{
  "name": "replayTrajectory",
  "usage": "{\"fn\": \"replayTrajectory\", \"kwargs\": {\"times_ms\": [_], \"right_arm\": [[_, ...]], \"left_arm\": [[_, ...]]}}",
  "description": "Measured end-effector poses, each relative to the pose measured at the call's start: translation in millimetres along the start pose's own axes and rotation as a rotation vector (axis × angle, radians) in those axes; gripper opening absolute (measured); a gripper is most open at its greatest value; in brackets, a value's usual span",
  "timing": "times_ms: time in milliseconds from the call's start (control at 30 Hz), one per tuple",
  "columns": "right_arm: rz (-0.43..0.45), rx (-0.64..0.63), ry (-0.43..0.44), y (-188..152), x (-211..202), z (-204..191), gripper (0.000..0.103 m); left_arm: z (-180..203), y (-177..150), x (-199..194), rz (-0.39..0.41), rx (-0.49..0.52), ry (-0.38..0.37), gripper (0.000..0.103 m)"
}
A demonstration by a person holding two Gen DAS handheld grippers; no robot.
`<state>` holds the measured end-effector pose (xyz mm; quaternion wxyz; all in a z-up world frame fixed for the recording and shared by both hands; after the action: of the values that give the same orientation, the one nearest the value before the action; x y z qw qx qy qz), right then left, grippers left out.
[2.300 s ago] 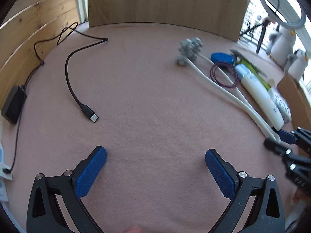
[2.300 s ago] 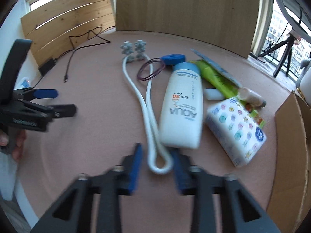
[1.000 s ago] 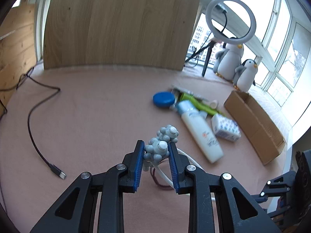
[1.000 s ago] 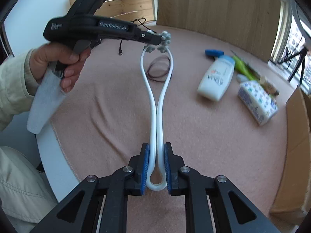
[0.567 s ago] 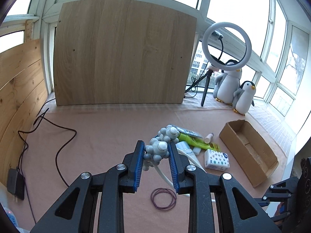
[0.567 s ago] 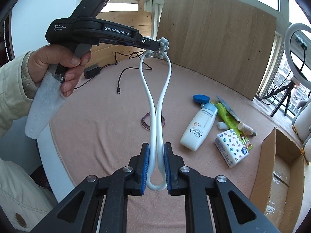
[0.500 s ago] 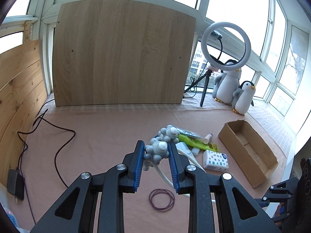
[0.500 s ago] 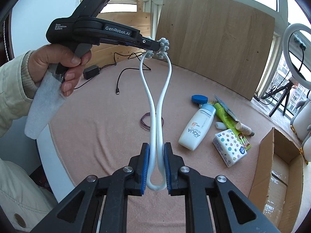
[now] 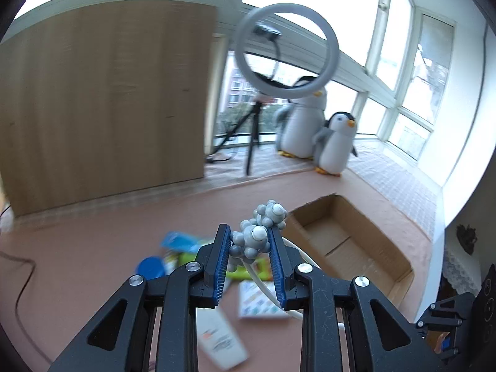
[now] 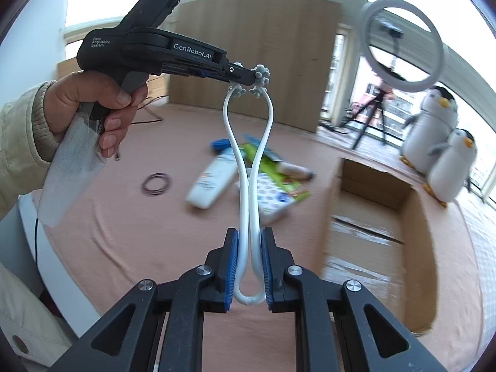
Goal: Organize objects
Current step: 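Lift the white massage roller with the right gripper toward the cardboard box, then lower the roller into the cardboard box and open the right gripper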
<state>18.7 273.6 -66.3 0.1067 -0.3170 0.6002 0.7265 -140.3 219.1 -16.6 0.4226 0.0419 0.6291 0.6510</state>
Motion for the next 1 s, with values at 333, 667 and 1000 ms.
{"fn": "replayTrajectory", "kwargs": {"times_ms": [333,667,1000], "right_arm": [[0.000,0.074,-0.155,-16,-23,93,0.012],[-0.076,0.120,-0.472,-38,-34,172,0.049],[0.015,0.183,-0.255,24,-9,99,0.054]], "left_arm": [[110,31,89,-0.036,0.098,-0.151,0.027],[75,4,101,-0.091,0.066,0.000,0.083],[-87,-55,-25,-0.118,-0.092,0.291,0.091]]}}
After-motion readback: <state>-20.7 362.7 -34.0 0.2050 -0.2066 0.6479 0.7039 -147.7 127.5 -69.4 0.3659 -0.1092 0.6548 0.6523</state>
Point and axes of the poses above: each gripper's, at about its wrist camera, not at the fingertips, and x roughly the way its jaws point, z to its right, y to its top, the point moved 10 cm from there along x, roughly the way its jaws point, and after that the axes turned 6 degrees about z, right-handed, at the moved point
